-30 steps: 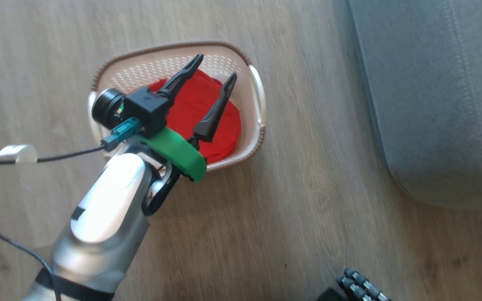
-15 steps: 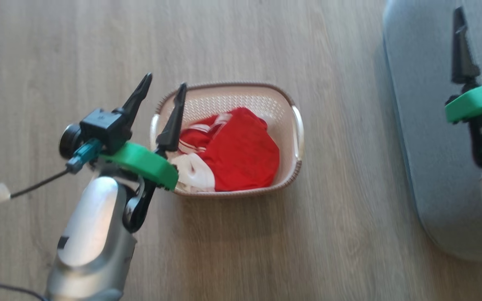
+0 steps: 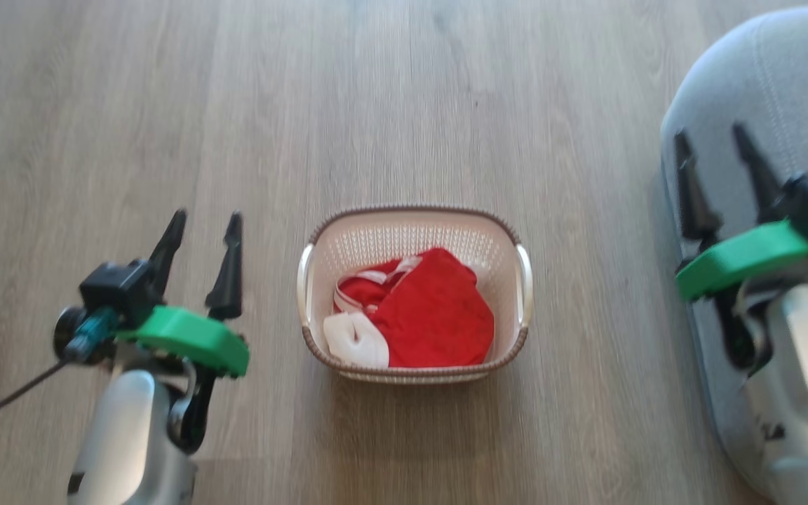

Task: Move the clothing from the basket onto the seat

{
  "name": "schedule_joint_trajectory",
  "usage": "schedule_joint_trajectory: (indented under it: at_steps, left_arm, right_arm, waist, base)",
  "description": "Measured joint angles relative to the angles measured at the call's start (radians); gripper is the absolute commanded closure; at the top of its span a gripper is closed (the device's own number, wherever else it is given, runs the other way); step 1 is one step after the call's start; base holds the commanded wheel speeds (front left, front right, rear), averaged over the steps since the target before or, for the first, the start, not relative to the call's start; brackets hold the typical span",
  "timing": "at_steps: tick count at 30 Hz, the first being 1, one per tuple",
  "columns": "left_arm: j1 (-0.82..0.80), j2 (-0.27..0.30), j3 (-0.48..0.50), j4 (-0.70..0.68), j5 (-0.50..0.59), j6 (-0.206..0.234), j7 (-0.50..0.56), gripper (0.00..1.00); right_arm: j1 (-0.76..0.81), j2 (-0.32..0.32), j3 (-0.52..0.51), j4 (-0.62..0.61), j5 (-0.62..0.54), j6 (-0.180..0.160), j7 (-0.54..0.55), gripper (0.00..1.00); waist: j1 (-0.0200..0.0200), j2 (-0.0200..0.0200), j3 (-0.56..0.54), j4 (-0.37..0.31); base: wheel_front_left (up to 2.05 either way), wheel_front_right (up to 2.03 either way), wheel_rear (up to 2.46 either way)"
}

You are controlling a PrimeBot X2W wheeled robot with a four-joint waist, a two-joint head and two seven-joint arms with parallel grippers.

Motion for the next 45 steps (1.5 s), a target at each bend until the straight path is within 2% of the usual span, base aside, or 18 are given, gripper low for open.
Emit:
schedule_joint_trajectory:
  at_steps: [4,17,36,45]
  left_arm:
    - [0.062,-0.003,0.056,0.000,0.016,0.000,0.000,0.00]
    - [0.185,-0.007,0.120,-0.027,0.025,0.000,0.000,0.00]
    - [0.219,-0.007,0.120,-0.051,0.022,0.004,0.000,0.00]
    - [0.220,-0.007,0.090,-0.045,0.022,0.006,0.000,0.00]
  right_arm:
    - [0.074,0.030,0.019,0.000,0.000,0.000,0.000,0.00]
    - [0.217,0.068,0.022,-0.028,-0.004,0.000,0.000,0.00]
    - [0.246,0.088,-0.001,-0.048,-0.026,0.000,0.000,0.00]
    - [0.242,0.089,-0.003,-0.074,-0.027,0.000,0.000,0.00]
  waist:
    - [0.0000,0.0000,-0.059,0.000]
    - [0.0000,0.0000,-0.153,-0.019]
    - [0.0000,0.0000,-0.161,-0.027]
    - [0.0000,0.0000,-0.127,-0.029]
  base:
    - [0.00,0.00,0.00]
    - [0.00,0.00,0.00]
    - [0.00,0.00,0.00]
    - [0.00,0.00,0.00]
